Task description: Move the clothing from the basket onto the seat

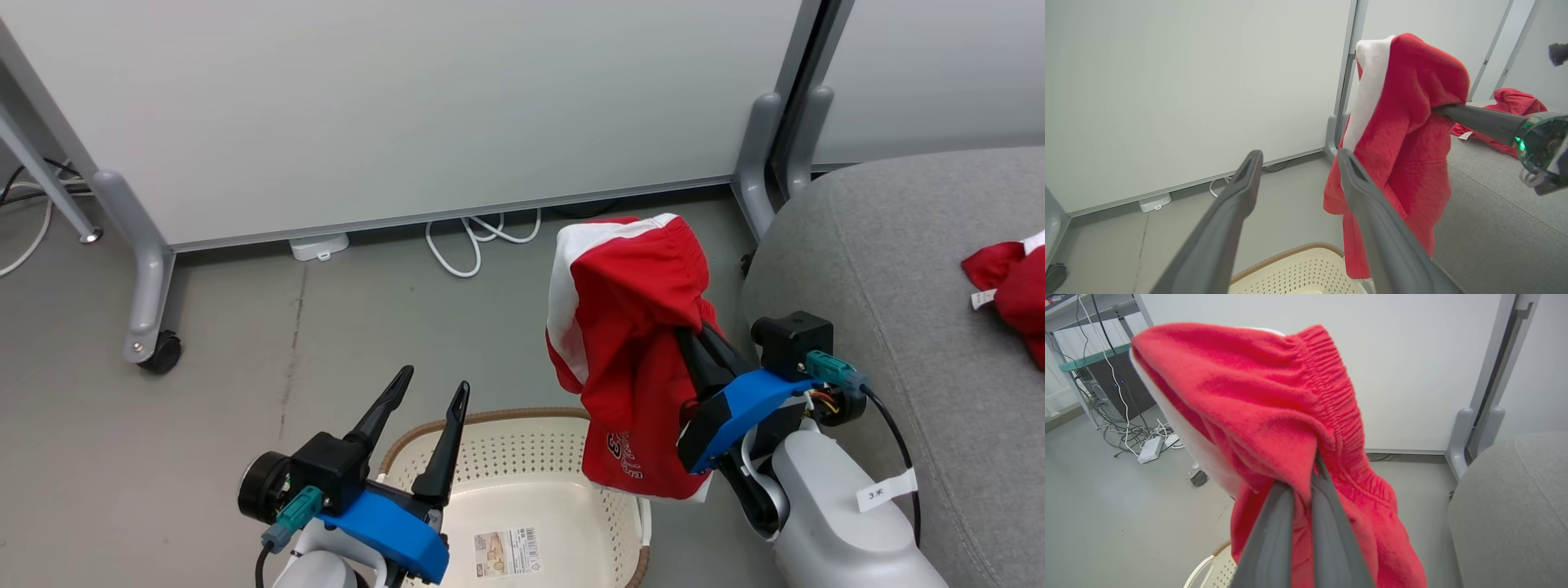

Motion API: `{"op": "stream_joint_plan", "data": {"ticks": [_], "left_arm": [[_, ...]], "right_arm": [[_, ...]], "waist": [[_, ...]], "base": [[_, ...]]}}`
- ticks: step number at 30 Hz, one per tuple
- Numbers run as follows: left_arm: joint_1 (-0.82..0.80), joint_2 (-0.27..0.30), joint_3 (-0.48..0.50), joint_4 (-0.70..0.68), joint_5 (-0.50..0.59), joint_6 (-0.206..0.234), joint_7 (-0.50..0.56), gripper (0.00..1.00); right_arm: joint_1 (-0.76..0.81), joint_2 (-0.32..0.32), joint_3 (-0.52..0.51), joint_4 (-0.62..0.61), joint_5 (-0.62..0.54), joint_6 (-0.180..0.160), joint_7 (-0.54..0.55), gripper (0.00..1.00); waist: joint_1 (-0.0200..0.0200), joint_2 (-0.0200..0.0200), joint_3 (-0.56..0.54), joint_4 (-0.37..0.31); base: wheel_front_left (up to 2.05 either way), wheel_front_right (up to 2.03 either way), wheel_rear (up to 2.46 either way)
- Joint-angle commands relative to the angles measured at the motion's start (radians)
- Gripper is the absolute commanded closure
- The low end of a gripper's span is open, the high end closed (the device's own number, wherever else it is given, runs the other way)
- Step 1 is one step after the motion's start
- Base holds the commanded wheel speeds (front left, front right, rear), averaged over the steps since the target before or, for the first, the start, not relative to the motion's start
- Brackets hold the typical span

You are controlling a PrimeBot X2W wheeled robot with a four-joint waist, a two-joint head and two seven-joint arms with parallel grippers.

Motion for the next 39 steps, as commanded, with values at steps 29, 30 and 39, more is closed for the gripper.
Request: {"op": "stream_joint_plan", "data": {"ticks": [29, 30, 39], "left_arm": [[-0.047, 0.04, -0.028, -0.022, 0.0, -0.005, -0.003, 0.0], [-0.048, 0.042, -0.029, -0.022, -0.001, -0.005, -0.003, 0.0], [-0.05, 0.059, -0.032, -0.019, -0.002, -0.005, -0.003, 0.0]], "right_arm": [[0.024, 0.0, -0.026, -0.049, 0.007, 0.0, -0.004, 1.0], [0.026, 0.0, -0.026, -0.05, 0.01, 0.0, -0.005, 1.0], [0.037, 0.0, -0.029, -0.061, 0.022, 0.0, -0.006, 1.0]], "waist": [[0.0, 0.0, 0.058, -0.414], [0.0, 0.0, 0.059, -0.428], [0.0, 0.0, 0.068, -0.52]], "base": [[0.0, 0.0, 0.0], [0.0, 0.0, 0.0], [0.0, 0.0, 0.0]]}}
